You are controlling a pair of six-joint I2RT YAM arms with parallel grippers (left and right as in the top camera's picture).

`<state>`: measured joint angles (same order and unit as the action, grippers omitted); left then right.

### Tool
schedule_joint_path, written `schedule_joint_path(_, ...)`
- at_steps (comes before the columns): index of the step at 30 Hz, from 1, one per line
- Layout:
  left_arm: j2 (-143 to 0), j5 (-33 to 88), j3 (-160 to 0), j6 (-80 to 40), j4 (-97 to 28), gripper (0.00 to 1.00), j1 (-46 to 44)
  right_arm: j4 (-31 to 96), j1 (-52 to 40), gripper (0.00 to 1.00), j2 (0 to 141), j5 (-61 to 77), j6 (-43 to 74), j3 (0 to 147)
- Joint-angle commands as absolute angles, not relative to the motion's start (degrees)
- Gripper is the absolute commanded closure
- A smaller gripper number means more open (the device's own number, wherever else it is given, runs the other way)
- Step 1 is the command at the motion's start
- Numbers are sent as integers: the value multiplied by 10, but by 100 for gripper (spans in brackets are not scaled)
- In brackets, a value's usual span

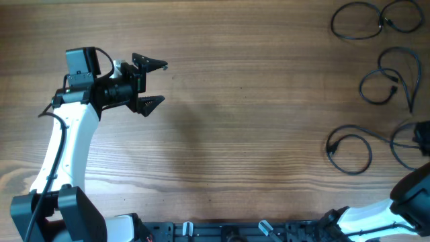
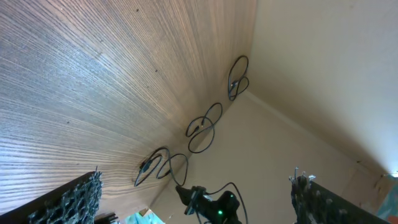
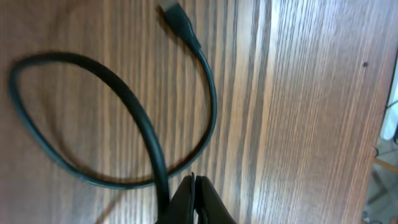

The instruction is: Untangle cables

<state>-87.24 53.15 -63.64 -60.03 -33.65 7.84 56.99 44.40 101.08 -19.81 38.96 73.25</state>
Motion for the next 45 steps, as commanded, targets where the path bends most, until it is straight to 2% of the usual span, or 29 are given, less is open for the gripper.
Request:
schedule_joint_path(1, -875, 528, -639, -587, -337, 0, 76, 542, 443, 95, 1019, -208, 393, 705)
schedule_joint_path(5, -875, 518, -639, -587, -336, 0, 76, 522, 443, 95, 1019, -196, 389, 693)
schedule_joint_path(12, -875, 515, -639, -587, -337, 0, 76, 691, 443, 96, 1016, -215, 390, 856)
schedule_joint_path(15, -875, 515, -639, -587, -337, 0, 76, 698, 443, 96, 1017, -194, 349, 895)
schedule_joint_path(24, -875, 515, -639, -587, -337, 0, 76, 571, 443, 95, 1018, -171, 347, 752)
schedule_joint_path(33, -875, 509, -639, -587, -336, 0, 76, 535, 443, 95, 1018, -213, 382, 686)
schedule_joint_path(38, -875, 509, -639, -587, -337, 0, 76, 497, 448, 95, 1018, -214, 451, 615)
schedule_joint_path(42, -875, 506, -639, -587, -336, 0, 76, 425, 448, 95, 1018, -208, 451, 547)
schedule_joint_path(45, -875, 506, -639, -587, -336, 0, 76, 435, 448, 95, 1018, -189, 449, 559)
